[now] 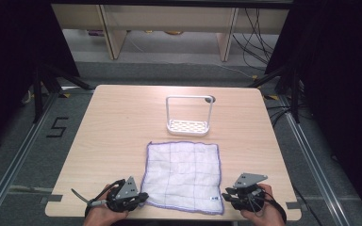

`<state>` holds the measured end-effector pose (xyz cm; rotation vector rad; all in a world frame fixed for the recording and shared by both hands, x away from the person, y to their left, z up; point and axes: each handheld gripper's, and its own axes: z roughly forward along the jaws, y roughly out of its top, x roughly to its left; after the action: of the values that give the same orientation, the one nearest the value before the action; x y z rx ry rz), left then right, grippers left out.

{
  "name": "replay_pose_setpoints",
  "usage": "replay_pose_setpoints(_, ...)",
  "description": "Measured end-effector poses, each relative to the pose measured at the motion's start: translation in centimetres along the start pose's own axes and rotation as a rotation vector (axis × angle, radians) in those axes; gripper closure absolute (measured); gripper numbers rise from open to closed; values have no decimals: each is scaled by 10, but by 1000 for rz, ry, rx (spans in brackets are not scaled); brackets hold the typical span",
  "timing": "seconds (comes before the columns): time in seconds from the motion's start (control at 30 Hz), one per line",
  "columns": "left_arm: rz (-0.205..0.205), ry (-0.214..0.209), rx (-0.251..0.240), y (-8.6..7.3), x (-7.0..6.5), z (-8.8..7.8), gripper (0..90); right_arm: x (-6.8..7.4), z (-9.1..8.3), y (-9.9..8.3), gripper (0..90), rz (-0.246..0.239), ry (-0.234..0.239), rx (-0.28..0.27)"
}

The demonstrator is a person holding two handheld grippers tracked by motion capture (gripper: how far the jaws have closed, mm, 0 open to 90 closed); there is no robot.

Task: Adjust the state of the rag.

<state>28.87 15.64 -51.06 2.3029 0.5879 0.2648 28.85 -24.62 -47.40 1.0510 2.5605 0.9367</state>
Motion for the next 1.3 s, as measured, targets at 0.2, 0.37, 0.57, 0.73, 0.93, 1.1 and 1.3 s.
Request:
replay_pose_setpoints(0.2, -26, -33, -2, 2, -3, 1, 776, -13, 2, -1, 516, 56, -55, -10)
replay_pose_setpoints(0.37, -108, 4, -58, 9, 15, -7, 499, -30, 2, 8, 428, 106, -98, -78)
replay_pose_setpoints(0.57, -244, 100, -130, 27, 60, -3, 378, -61, 17, 35, 418, 161, -95, -164)
replay_pose_setpoints(0.73, -293, 183, -129, 34, 92, 11, 359, -76, 35, 62, 429, 212, -114, -166)
replay_pose_setpoints(0.93, -335, 215, -125, 37, 114, 19, 361, -88, 49, 81, 438, 154, -130, -147)
replay_pose_setpoints(1.1, -361, 216, -133, 43, 129, 29, 383, -92, 64, 89, 447, 129, -133, -115)
replay_pose_setpoints(1.3, -371, 194, -104, 53, 141, 48, 399, -99, 84, 95, 460, 119, -138, -71)
